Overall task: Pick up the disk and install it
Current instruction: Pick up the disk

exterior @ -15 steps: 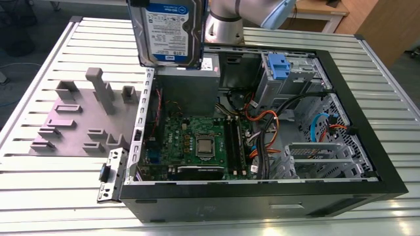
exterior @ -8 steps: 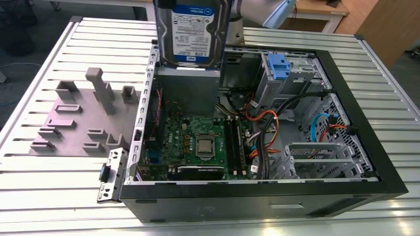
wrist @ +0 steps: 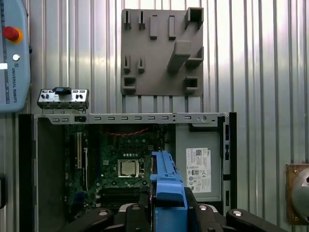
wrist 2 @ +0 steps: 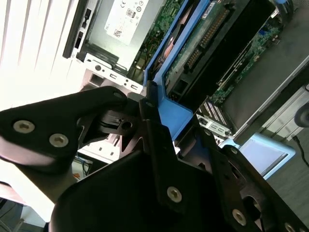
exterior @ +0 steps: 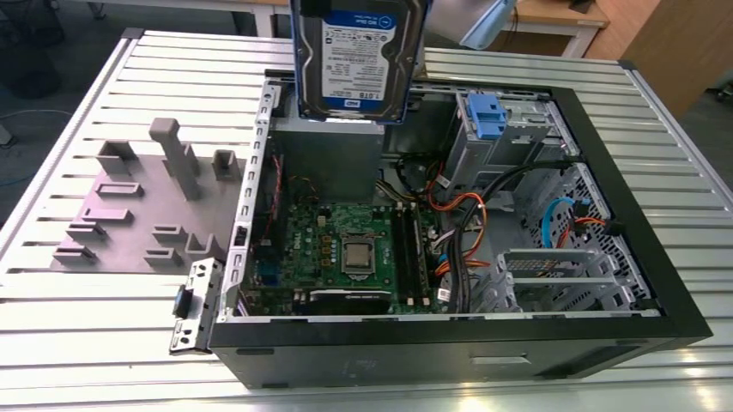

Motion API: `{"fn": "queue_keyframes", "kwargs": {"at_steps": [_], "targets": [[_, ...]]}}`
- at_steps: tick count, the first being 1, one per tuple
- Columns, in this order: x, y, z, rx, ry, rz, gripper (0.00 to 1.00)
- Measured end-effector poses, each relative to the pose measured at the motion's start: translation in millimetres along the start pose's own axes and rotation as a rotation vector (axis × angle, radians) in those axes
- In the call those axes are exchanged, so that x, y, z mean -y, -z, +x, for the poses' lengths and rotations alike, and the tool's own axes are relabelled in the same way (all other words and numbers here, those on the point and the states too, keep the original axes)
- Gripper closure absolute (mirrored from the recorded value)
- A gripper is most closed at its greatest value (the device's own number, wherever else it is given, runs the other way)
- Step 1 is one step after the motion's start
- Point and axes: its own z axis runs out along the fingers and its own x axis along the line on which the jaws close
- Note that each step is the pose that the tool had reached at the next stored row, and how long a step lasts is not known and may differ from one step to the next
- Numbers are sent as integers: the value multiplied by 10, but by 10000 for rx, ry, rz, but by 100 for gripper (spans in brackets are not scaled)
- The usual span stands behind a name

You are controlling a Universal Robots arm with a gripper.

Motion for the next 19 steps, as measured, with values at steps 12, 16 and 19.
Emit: {"fn": "queue_keyframes", "kwargs": {"at_steps": [12,16,19], "targets": [[220,-35,56,-2,1,-11,64],[257,-64,161,0,0,-10,64],[392,-67,165,-2,0,-10,64]]}}
